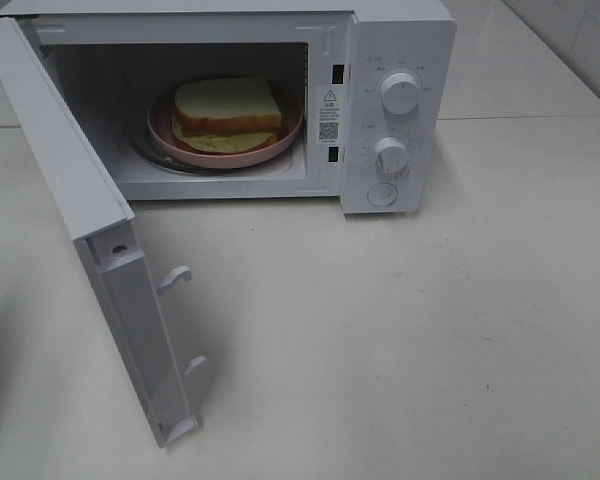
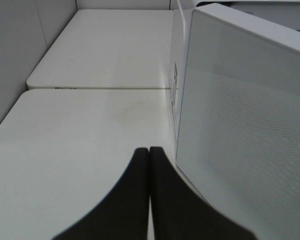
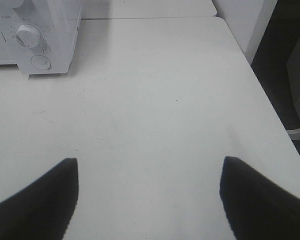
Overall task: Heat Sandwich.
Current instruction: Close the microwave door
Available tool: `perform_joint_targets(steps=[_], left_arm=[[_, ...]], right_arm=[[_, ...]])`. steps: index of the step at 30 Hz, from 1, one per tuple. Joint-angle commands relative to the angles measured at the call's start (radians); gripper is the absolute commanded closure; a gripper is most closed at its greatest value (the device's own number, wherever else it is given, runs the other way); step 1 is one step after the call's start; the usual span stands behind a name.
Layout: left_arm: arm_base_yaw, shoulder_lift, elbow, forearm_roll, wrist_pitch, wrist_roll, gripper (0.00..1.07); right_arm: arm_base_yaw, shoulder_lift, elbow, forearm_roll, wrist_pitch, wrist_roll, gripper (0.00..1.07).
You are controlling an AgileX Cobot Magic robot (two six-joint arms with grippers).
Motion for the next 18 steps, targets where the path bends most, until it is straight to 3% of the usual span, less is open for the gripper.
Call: perform_joint_targets(steps=[1,7,14,18], left_arm=[[-0.007,0.082,0.003,0.035,-0.149,0.0,1.07],[-0.025,0.212,-0.004,0.072,-0.244,-0.008,1.07],[-0.165,0.363,-0.064,0.118,-0.279,0.0,1.07],[-0.198,0.42,-0.082,0.121,-0.321,0.0,1.07]], right_arm=[[-0.006,-0.03,0.003,-0.001,-0.009,0.008,0.31],[-0.006,-0.03,0.003,-0.001,-0.009,0.008,0.31],[-0.006,-0.03,0.003,-0.001,-0.009,0.008,0.31],[-0.006,-0.03,0.003,-0.001,-0.009,0.008,0.31]])
